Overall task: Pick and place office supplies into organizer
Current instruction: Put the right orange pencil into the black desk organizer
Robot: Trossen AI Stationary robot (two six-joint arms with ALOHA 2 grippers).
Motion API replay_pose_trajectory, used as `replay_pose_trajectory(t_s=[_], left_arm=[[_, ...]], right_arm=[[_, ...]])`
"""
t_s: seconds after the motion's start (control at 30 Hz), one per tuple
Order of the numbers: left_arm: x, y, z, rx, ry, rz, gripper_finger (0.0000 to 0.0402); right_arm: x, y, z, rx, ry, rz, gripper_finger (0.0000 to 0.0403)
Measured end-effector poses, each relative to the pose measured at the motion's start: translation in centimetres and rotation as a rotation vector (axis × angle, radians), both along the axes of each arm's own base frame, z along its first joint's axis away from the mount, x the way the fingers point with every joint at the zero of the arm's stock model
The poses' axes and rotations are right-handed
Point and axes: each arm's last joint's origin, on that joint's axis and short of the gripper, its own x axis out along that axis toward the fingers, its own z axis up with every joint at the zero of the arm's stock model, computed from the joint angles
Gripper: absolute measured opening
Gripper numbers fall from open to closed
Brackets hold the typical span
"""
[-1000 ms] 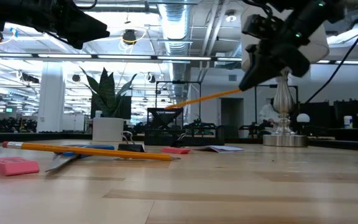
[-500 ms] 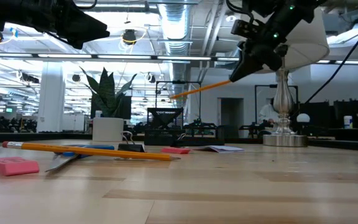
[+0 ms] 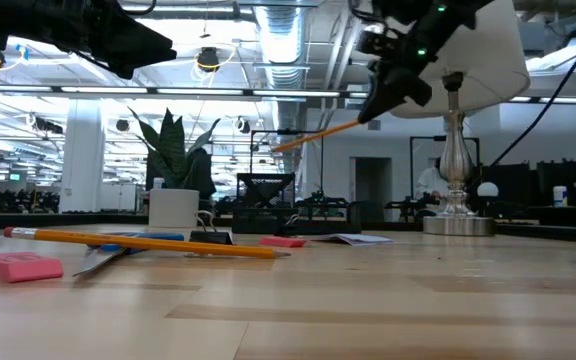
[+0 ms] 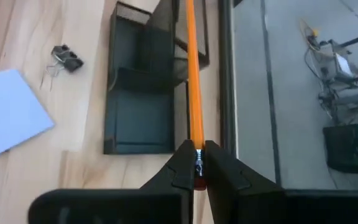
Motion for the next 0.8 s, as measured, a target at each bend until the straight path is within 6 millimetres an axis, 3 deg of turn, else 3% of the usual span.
replay_pose_trajectory(t_s=[0.33, 0.8], left_arm=[[0.0, 0.0, -0.2, -0.003, 0.018, 0.001, 0.0165], [0.0, 0.0, -0.2, -0.005, 0.023, 0.000, 0.0165]], right_arm=[[4.3, -2.6, -0.2, 0.022, 0.174, -0.001, 0.0016], [8.8, -5.1, 1.6, 0.006, 0.327, 0.039, 0.0019]])
